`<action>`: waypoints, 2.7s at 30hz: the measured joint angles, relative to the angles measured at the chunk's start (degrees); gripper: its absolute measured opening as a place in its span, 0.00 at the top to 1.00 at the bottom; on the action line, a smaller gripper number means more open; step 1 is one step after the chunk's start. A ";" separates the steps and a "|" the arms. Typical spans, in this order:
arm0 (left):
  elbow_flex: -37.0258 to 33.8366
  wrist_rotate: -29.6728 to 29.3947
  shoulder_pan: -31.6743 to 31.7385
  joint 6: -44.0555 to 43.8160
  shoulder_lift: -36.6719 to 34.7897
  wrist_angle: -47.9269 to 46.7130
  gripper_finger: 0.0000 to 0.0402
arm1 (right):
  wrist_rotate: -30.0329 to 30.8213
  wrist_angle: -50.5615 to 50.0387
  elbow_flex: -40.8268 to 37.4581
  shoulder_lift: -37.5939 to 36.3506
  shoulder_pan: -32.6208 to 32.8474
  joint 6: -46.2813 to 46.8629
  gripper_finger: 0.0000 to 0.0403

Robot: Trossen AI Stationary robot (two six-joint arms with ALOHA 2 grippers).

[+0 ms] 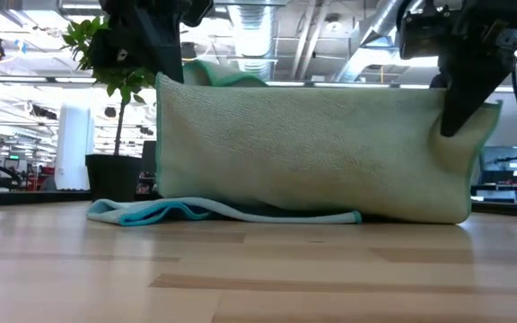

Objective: Fold microfiber towels
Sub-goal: Fold the green microfiber towel

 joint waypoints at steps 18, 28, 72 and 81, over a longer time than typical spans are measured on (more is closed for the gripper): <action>0.03 -11.20 4.61 -15.48 0.83 -4.65 1.00 | 9.09 0.16 0.04 0.39 -8.98 -9.60 0.98; 0.02 -10.65 9.75 -16.67 6.14 -6.79 1.00 | 10.67 2.94 0.07 0.37 -18.32 -16.61 0.98; 0.05 -16.94 17.76 -17.46 8.33 -12.07 0.98 | 2.80 10.53 0.07 0.44 -31.04 -24.18 0.96; 0.05 -16.28 18.59 -17.57 8.33 -12.53 0.87 | 3.06 10.53 0.07 0.44 -31.41 -25.56 0.83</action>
